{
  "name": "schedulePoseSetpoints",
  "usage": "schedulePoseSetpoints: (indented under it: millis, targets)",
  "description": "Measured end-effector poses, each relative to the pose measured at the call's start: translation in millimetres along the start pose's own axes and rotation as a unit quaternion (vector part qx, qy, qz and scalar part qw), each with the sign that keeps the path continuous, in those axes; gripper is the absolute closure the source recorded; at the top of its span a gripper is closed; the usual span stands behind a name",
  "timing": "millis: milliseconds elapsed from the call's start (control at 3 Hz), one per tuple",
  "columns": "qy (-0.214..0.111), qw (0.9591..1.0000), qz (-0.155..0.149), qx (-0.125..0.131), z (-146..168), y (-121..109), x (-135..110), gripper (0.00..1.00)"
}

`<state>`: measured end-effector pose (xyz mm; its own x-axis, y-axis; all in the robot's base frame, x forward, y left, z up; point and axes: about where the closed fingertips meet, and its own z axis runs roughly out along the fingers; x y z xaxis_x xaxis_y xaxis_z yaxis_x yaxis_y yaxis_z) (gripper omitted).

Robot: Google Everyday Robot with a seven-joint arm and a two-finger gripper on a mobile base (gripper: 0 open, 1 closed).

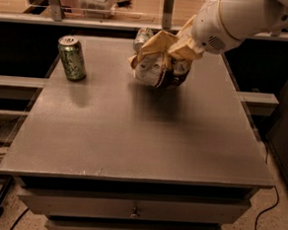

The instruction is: Move brown chip bag near green can

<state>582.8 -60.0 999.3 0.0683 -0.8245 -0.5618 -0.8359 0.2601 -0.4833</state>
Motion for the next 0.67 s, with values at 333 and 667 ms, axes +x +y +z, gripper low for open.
schedulePoseSetpoints:
  millis: [333, 667]
  targets:
    - [-0.01, 0.9995, 0.012, -0.029, 15.0, 13.6, -2.3, 1.0]
    - [-0.055, 0.9966, 0.021, -0.058, 44.6, 34.9, -35.5, 1.0]
